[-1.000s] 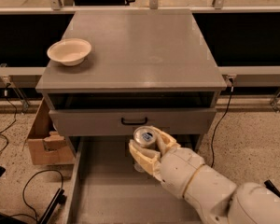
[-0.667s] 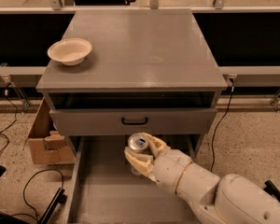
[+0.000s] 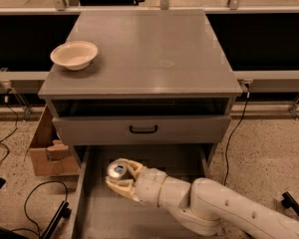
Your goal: Place redbull can into middle drawer
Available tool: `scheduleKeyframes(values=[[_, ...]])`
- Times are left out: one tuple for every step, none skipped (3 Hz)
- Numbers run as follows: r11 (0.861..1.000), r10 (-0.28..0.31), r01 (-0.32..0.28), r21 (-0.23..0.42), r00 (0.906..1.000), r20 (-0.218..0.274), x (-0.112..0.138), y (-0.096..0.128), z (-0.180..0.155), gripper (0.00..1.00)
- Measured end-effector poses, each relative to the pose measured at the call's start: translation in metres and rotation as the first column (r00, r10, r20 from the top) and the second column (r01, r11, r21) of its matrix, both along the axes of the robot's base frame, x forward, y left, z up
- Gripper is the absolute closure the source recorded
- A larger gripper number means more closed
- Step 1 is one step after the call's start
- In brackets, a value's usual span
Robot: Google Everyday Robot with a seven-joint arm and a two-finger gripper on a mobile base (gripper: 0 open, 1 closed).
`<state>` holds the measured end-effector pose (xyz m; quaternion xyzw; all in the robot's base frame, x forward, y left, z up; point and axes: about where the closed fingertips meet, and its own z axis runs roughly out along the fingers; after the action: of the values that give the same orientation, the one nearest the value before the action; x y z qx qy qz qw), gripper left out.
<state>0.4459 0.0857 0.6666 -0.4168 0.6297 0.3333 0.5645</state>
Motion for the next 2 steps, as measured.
scheduleKeyframes(values=[[0.995,0.097,-0.097,0.004,0.9952,-0.013,-0.001,0.034,-0.042,1.0],[0.984,0.177,-0.177,0.008,0.9826,-0.056,-0.006,0.063,-0.083,1.0]])
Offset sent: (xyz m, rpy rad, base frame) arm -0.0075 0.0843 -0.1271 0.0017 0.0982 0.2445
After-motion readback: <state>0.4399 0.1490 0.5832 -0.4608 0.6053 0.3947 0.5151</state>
